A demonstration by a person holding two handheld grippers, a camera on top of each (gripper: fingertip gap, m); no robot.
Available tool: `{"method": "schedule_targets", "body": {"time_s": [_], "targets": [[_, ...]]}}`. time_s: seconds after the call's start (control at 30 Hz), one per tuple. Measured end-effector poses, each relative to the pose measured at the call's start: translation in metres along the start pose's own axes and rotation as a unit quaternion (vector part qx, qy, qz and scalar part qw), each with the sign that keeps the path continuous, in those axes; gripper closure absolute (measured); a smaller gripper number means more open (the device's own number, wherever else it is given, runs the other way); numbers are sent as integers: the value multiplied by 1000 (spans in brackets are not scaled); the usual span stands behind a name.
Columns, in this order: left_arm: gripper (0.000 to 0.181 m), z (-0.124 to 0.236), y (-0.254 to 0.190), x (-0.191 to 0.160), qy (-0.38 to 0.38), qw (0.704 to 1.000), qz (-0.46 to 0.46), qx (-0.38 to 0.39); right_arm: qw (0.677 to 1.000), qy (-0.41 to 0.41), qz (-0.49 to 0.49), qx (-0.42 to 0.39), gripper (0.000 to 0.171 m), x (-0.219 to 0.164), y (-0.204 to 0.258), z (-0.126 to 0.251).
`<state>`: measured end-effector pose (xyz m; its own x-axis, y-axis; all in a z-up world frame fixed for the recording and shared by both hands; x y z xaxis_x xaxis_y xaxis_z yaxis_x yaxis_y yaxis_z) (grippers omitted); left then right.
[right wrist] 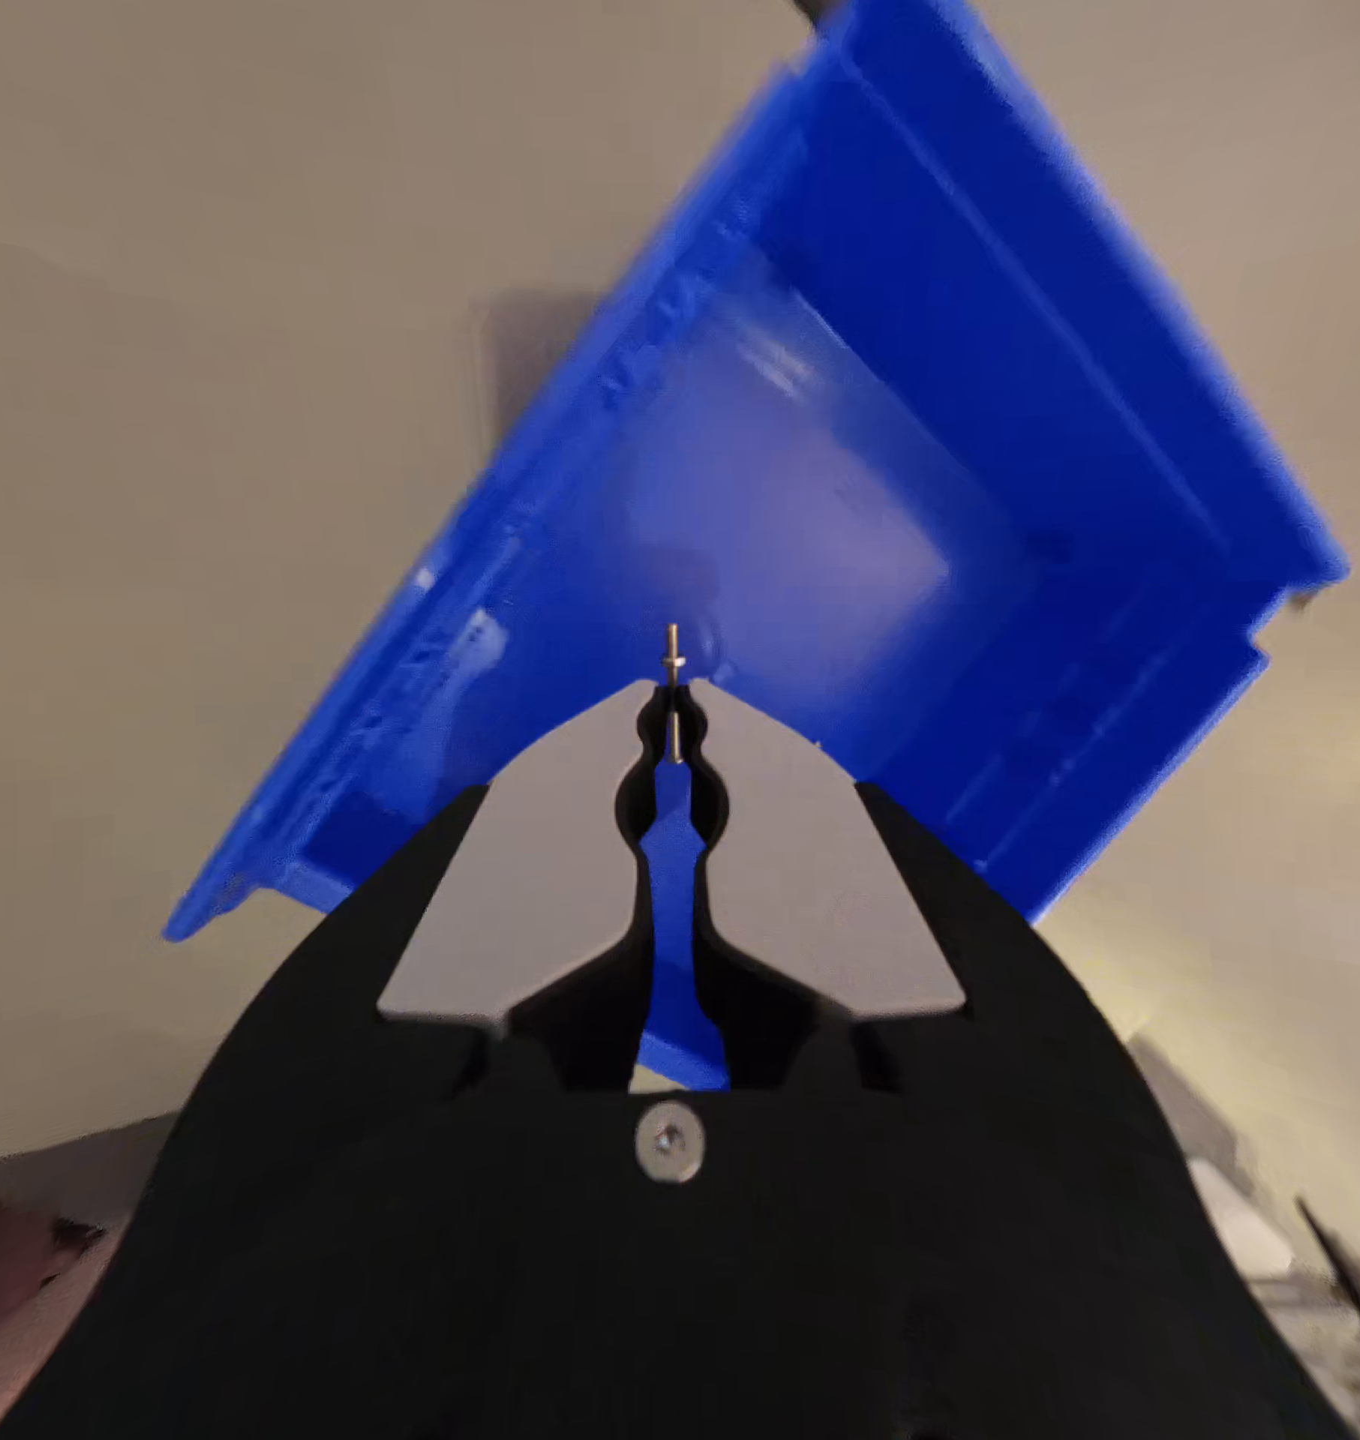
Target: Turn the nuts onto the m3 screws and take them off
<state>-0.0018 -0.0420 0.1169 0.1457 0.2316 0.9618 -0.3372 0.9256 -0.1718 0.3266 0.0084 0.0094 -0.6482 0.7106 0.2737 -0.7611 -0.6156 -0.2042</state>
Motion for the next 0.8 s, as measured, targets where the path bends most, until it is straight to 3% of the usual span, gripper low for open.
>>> {"method": "schedule_targets", "body": {"time_s": [0.33, 0.8], "targets": [[166, -2, 4, -2, 11, 1000, 6, 6, 982, 164, -80, 57, 168, -43, -35, -68], [162, 6, 11, 0, 1, 1000, 18, 15, 963, 206, -130, 115, 167, -62, -41, -100]]}}
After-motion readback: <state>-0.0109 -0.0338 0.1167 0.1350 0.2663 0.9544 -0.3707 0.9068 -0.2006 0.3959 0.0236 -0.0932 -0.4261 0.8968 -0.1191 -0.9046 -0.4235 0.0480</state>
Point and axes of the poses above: each gripper's, where its closed fingertips meet, z back along the fingers, x out of its top, y = z × x across the jaws, the point moved 7 cm from there along z, back along the fingers, and after that the axes turned 6 degrees about z, right-handed, at the moved point
